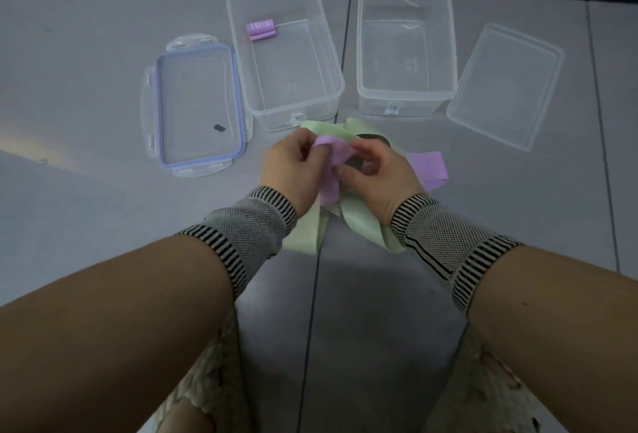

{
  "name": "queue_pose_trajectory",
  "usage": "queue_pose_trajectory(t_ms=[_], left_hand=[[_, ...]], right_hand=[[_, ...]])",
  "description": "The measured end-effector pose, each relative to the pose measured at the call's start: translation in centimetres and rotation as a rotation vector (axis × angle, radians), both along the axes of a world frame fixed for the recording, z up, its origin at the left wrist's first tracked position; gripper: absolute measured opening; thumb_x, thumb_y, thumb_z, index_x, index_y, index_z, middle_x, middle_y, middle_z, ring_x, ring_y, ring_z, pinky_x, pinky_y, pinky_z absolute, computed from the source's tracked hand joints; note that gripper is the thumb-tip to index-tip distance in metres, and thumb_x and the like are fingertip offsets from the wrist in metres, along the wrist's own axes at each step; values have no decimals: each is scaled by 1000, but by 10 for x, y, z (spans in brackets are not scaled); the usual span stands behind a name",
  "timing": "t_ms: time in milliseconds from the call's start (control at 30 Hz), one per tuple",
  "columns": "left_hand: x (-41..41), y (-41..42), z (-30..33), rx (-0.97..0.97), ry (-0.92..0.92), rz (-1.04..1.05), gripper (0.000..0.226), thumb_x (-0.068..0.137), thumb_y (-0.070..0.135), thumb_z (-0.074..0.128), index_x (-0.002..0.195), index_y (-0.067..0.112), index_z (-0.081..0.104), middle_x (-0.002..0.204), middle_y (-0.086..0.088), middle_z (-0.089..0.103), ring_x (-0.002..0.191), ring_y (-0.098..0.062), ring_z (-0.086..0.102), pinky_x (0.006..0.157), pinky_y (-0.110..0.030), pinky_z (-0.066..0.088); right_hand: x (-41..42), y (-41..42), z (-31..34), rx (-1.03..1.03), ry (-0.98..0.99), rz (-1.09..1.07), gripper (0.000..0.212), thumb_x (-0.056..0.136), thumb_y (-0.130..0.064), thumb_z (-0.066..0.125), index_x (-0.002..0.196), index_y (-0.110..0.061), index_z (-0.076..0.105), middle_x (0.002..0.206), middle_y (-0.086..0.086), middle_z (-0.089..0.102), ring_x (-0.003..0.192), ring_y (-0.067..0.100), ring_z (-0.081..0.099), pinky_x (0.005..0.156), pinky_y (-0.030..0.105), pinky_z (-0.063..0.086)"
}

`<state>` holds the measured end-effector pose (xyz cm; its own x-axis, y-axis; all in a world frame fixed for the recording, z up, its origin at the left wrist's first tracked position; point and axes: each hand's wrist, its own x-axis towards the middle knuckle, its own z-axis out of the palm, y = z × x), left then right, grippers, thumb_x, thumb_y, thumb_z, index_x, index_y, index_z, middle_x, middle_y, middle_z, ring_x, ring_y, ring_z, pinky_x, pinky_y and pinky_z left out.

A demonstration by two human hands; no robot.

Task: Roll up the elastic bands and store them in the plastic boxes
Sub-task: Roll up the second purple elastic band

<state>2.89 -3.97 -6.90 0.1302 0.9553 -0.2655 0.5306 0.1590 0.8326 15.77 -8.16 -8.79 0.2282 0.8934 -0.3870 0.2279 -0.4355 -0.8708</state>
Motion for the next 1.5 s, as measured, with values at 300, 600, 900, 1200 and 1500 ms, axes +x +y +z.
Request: queue_pose_trajectory(t_ms=[300,600,900,1200,1500], left_hand=[[-10,2,-1,-100,8,18,21,88,19,57,69,11,60,59,1,48,48,-2,39,42,-11,31],[-3,-1,4,-162,-35,-126,18,87,22,64,71,14,62,70,-2,55,61,-12,45,62,-23,45],[-10,15,58,-207,-151,-48,39,55,57,67,62,19,67,71,-9,57,70,-19,50,80,-53,52],[-6,20,158,-271,-217,8,17,88,13,54,71,15,57,73,-5,50,71,-19,48,68,-28,46],[-15,-15,266,-62,-194,-38,18,79,15,59,61,19,56,69,-6,51,72,-19,46,70,-31,41]], right_hand=[[4,4,4,-82,171,-219,11,83,-15,63,73,-11,67,79,20,62,76,32,61,76,42,56],[14,9,20,-208,634,-577,11,81,-3,48,73,-8,54,69,9,51,76,25,53,81,45,50],[38,14,67,-85,468,-426,11,83,-5,65,75,-11,61,73,8,60,72,24,57,71,41,52],[47,17,163,-70,339,-232,8,84,-8,60,82,-8,68,75,10,58,66,22,54,55,25,47],[33,-22,272,-37,326,-198,8,84,-7,63,78,-12,64,67,3,64,59,18,59,58,29,51]])
